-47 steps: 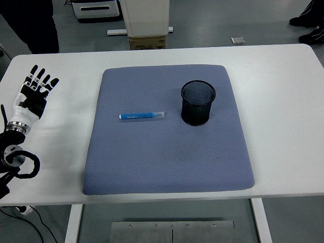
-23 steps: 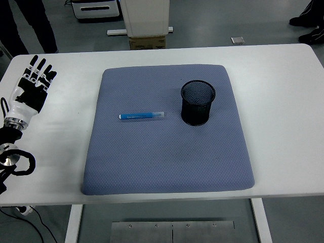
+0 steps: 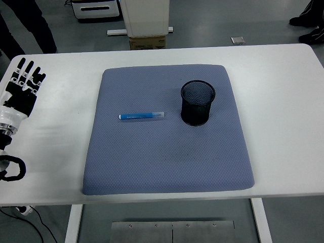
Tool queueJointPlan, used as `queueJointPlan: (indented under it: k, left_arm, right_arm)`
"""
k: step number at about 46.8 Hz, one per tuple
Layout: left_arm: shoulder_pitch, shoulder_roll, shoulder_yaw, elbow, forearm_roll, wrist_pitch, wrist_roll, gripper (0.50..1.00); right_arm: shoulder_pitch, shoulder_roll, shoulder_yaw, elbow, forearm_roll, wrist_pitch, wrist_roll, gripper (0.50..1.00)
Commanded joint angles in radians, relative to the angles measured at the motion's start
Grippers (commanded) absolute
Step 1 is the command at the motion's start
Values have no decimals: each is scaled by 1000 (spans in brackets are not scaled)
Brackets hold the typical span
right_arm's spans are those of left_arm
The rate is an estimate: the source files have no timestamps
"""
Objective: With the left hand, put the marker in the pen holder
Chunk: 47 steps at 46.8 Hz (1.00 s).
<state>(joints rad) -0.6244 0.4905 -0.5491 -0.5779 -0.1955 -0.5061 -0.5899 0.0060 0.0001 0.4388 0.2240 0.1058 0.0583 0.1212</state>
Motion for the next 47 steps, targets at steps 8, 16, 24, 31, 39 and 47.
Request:
queueJointPlan:
  k: [8,16,24,31,39,47]
  left_arm:
    - [-8,69,4,0,77,23,-8,1000]
    - [-70,98,12,-2,182,92,12,1000]
    - [-104,125,32,-11,266,97,15,1000]
    - [-156,152,129,-80,304,133,15,1000]
    - [-285,158,359,-129,291,258,15,1000]
    - [-383,158,491,-154,258,274,15,1000]
  right_arm:
    - [0,0,0,0,0,0,0,1000]
    - [0,0,0,0,0,0,0,1000]
    - [0,0,0,0,0,0,0,1000]
    - [0,0,0,0,0,0,0,1000]
    - [0,0,0,0,0,0,0,1000]
    - [0,0,0,0,0,0,0,1000]
